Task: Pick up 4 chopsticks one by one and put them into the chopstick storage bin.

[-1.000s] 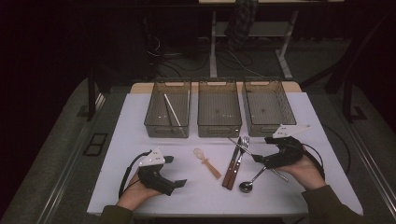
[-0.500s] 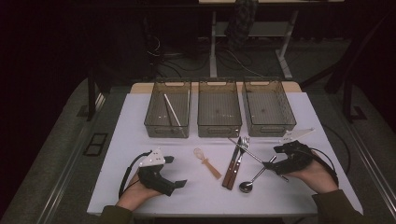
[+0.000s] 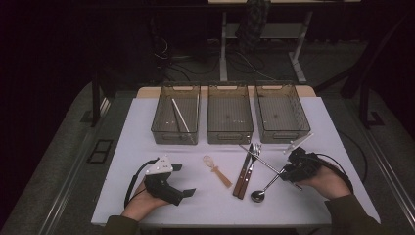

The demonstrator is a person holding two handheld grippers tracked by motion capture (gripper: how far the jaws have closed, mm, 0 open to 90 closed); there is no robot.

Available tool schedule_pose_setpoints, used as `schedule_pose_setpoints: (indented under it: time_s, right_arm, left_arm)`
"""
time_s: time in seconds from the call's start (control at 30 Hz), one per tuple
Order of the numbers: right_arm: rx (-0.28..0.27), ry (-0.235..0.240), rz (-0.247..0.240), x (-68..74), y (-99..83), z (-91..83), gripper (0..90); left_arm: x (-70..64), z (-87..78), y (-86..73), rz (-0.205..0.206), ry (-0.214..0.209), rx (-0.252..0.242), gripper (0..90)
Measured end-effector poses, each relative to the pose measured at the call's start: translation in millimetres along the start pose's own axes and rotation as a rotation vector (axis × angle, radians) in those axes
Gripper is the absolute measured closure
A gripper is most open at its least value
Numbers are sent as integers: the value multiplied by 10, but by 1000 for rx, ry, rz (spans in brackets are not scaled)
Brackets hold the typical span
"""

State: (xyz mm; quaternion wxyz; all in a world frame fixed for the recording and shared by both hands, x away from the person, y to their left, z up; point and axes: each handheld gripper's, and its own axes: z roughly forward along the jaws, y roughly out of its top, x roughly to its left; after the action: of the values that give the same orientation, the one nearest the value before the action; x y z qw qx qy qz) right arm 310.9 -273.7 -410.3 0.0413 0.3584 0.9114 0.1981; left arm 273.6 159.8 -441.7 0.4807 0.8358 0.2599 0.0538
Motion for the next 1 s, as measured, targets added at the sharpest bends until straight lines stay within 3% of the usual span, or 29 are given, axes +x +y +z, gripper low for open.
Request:
schedule_pose_setpoints:
  time_s: [0.37,0.7,1.0]
  right_arm:
    - [104,7,-9,-46,69,161,768]
    - [182,-13,-23,-25,172,194,792]
    - [178,-16,-2,-42,168,193,849]
  left_arm:
    - [0,8,-2,2,-2,4,0]
    - [-5,19,-3,4,-7,11,0]
    - [-7,18,-4,6,-8,14,0]
